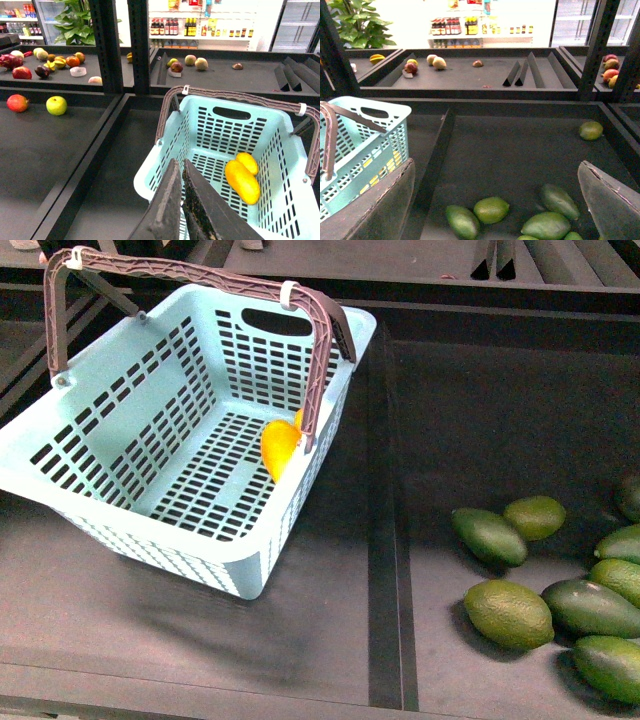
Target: Pick lemon and mango into basket
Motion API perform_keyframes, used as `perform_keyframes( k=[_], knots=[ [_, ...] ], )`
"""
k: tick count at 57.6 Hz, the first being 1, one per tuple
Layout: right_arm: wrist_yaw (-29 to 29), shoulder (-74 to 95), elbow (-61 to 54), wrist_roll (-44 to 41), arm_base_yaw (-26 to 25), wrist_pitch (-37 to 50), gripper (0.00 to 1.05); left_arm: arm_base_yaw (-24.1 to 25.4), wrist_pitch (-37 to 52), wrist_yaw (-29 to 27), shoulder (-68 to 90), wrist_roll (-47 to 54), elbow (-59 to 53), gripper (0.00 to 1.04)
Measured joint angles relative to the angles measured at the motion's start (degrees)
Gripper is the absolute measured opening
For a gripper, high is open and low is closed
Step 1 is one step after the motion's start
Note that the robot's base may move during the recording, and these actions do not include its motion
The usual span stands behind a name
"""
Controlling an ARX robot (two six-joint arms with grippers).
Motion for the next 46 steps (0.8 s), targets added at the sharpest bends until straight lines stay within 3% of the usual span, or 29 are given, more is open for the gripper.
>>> perform_keyframes(
  k=[35,46],
  knots=[
    [0.0,0.0,0.0,0.0,0.0,0.0,0.96,0.0,-0.7,0.0,-1.8,0.0,0.0,0.04],
    [0.0,0.0,0.0,0.0,0.0,0.0,0.96,0.0,-0.7,0.0,-1.8,0.0,0.0,0.39]
  ],
)
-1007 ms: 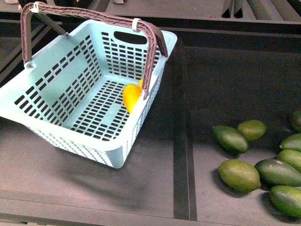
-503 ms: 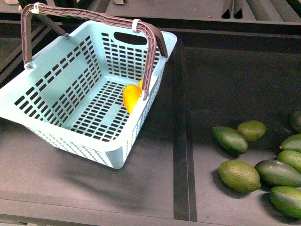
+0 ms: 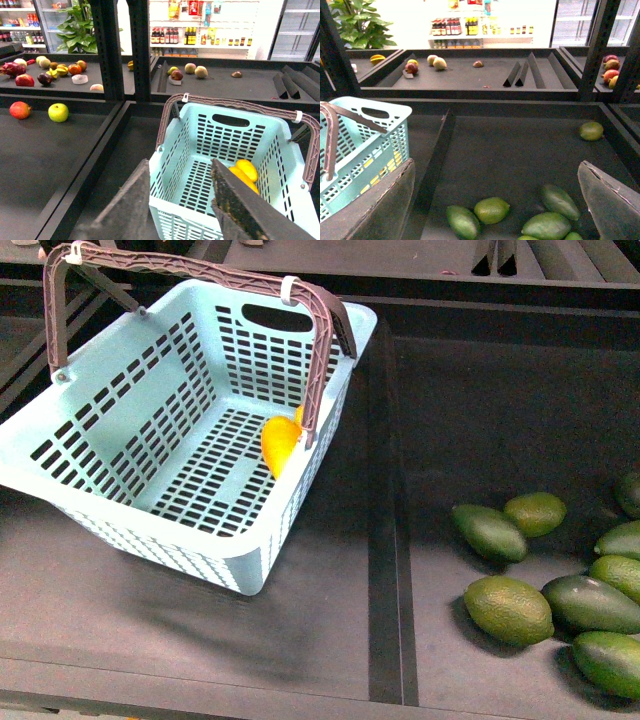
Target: Pick lemon and mango into basket
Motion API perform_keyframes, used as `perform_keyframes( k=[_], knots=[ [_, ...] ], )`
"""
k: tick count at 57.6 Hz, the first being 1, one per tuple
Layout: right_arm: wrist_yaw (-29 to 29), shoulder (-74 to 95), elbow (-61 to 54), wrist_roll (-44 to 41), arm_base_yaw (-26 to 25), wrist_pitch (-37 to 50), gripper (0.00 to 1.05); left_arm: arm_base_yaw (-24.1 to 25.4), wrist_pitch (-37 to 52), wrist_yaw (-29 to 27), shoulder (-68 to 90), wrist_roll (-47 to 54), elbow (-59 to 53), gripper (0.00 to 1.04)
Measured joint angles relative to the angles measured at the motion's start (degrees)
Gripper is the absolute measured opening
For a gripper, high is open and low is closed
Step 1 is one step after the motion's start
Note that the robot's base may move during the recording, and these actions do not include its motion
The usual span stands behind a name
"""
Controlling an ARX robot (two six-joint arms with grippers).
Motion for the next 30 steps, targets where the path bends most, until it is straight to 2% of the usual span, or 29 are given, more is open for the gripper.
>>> perform_keyframes(
  k=[7,16,30],
  knots=[
    [0.0,0.0,0.0,0.0,0.0,0.0,0.96,0.0,0.0,0.0,0.0,0.0,0.0,0.7],
    [0.0,0.0,0.0,0.0,0.0,0.0,0.96,0.0,0.0,0.0,0.0,0.0,0.0,0.99],
    [0.0,0.0,0.0,0.0,0.0,0.0,0.96,0.0,0.0,0.0,0.0,0.1,0.0,0.98]
  ],
)
